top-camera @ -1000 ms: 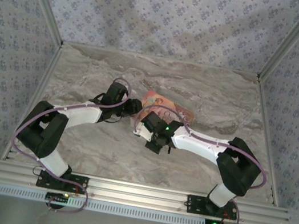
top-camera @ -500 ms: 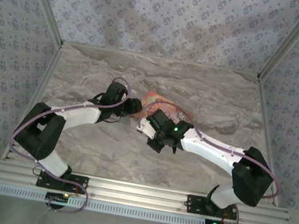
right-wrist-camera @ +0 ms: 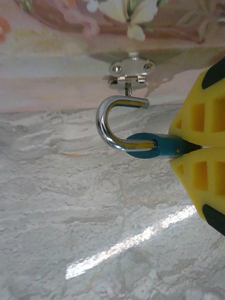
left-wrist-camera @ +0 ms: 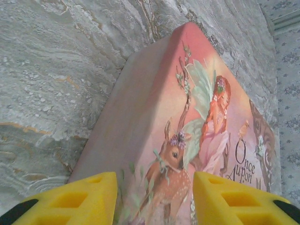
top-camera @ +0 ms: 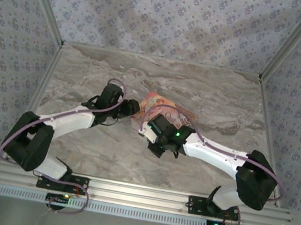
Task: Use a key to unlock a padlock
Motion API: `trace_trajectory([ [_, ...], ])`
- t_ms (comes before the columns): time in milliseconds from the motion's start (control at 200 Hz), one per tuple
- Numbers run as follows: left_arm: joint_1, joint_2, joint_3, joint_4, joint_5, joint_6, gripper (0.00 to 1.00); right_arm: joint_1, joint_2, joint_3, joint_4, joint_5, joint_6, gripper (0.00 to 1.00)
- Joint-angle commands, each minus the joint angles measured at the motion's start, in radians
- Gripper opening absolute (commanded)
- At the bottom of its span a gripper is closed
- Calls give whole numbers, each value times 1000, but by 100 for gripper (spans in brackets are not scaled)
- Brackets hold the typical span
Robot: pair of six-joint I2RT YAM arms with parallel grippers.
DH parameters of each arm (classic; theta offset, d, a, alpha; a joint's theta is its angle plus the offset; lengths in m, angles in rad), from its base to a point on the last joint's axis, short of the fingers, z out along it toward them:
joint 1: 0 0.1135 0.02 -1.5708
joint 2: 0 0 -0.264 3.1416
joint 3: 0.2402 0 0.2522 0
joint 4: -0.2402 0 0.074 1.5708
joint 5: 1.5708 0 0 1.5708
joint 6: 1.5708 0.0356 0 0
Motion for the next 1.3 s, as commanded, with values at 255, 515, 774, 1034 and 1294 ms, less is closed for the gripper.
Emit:
trace_trajectory([
  [255,7,-181,-53,-147,-75,73,50,-102,-187,-1,-29,5,189,0],
  [515,13,-259,-81,-205,-106,104,53,-275,-316,-23,-105,30,355,0],
  [774,33,-330,-102,-274,-184,132,61,-586,-374,-101,-152,36,525,0],
  [1034,68,-373,-131,-297,-205,131,63,-789,-263,-155,-102,-28,602,0],
  [1294,75,-381,-141,-298,-197,126,64,-845,-83,-154,-2,-51,619,0],
])
